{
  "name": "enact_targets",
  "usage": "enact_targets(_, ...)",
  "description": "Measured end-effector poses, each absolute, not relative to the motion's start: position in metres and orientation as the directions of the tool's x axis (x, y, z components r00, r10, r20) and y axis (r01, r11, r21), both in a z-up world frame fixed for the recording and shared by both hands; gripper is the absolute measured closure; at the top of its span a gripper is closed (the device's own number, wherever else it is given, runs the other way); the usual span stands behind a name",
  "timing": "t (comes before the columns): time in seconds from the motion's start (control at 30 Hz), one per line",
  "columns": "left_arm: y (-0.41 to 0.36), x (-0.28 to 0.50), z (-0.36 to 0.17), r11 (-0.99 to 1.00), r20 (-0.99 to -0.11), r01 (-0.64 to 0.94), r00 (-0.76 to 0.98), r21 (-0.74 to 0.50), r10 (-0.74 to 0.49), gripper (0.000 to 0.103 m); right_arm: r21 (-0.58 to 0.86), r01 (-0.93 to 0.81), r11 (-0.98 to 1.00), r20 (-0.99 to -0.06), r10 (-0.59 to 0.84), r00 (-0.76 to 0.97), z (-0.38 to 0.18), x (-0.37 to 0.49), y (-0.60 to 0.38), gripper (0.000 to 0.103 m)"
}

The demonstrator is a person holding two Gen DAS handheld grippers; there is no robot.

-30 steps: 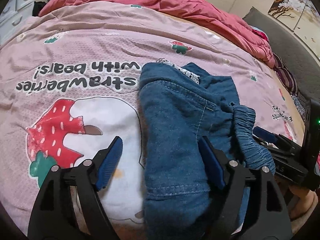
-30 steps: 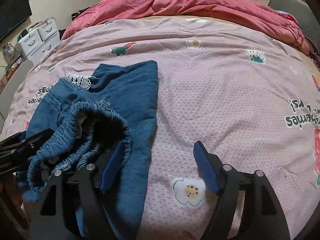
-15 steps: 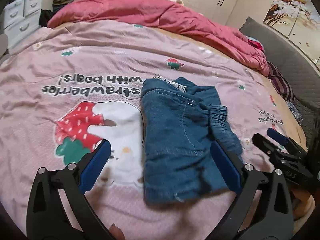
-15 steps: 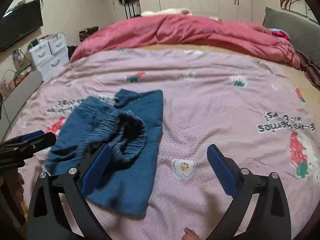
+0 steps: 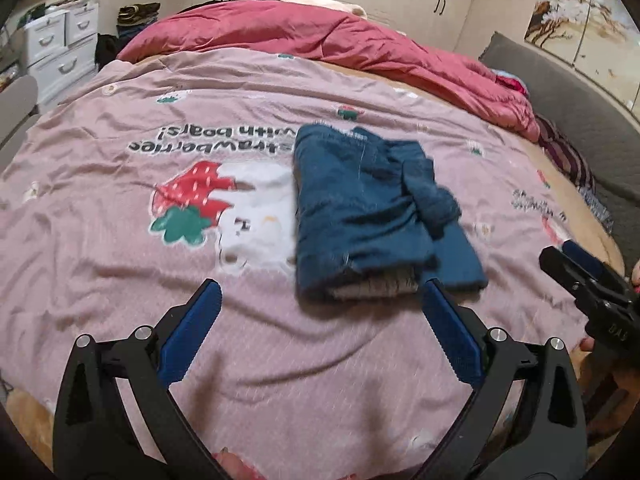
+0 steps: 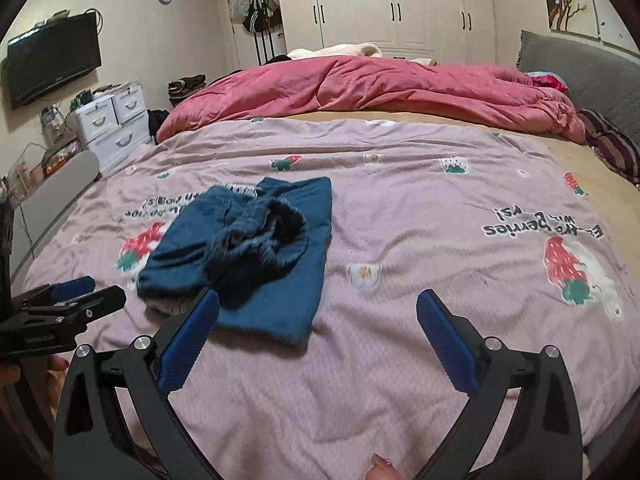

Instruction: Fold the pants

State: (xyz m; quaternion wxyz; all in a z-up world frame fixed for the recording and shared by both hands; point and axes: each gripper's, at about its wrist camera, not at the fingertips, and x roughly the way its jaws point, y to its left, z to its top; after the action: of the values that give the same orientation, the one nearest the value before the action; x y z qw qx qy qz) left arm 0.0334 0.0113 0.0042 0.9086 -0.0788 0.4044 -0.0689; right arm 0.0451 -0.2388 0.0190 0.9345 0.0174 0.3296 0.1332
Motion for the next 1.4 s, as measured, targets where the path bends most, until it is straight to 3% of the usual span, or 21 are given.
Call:
enact_targets(0.47,0.011,0.012,-0.023,0.976,-0.740,0.046,0.644,-0.213,-0.192,0.009,0.110,-0.249,0.962,-0.666,0.258,0.700,-0.018,0.016,-0.226,0.004)
enact_targets(1.4,0.001,0.016,-0.018,0.982,-0.757,0.039,0.632,-0.185,-0.168,0.009,0.132,-0.233,0.963,-0.698,0.257,0.668,-0.026,0.027,-0.227,0.004)
